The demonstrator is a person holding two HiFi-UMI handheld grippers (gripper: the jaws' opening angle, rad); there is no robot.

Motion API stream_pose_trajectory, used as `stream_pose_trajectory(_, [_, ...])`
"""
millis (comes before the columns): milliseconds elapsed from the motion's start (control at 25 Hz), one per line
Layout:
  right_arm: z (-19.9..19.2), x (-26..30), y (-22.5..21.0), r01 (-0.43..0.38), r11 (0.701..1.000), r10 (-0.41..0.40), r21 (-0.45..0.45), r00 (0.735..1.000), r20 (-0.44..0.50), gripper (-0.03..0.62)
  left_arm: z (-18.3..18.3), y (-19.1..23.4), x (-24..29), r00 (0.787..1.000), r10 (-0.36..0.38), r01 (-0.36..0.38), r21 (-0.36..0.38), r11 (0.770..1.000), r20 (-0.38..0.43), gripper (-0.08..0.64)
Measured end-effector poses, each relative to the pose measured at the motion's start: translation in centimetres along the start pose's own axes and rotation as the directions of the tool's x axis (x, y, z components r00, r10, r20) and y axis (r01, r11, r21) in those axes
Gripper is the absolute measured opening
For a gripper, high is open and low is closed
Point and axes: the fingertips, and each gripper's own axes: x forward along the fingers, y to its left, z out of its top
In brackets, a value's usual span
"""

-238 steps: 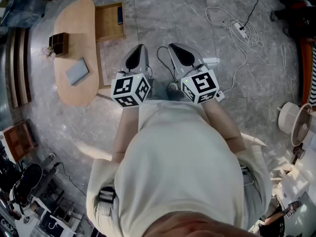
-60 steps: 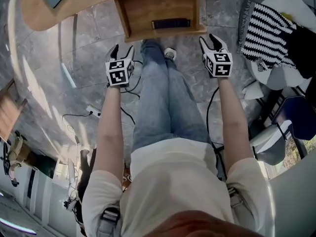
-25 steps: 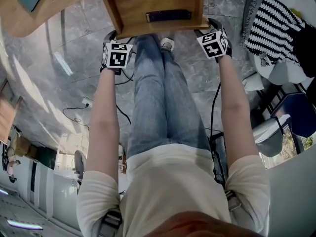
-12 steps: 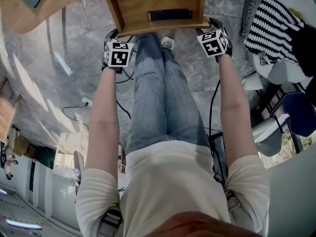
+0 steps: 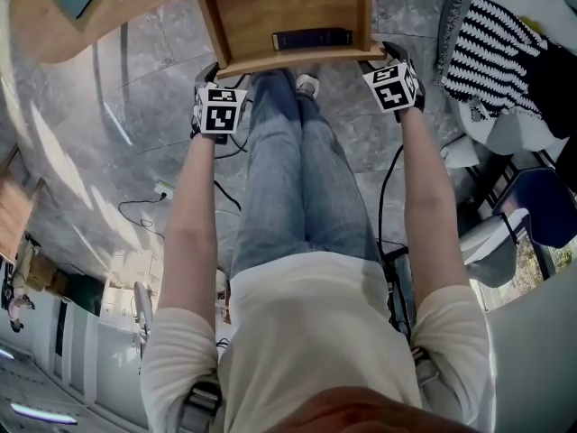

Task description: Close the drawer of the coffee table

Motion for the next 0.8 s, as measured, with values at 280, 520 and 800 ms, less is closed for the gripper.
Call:
stream_pose_trajectory(280, [0.5, -1.8, -0.2, -0.007, 1.000, 0.007, 0.011, 1.000, 0.000, 0.284, 0.8, -0.2, -1.6, 1.000, 0.002, -0.002, -0.002, 1.000, 0.015, 0.305])
stream_pose_trajectory(520, [0.8, -2.5, -0.3, -0.006, 1.000, 0.006, 0.010, 1.000, 0.001, 0.281, 1.2, -0.3, -2.4, 0.999, 0.010, -0.010, -0.004, 1.000, 0.030, 0.302])
stream_pose_trajectory(800, [1.4, -2.6, -0.4, -0.003, 1.000, 0.003, 0.006, 1.000, -0.002, 0.279, 1.8, 0.2, -2.6, 0.999, 0.025, -0.025, 0.005, 1.000, 0.043, 0.301])
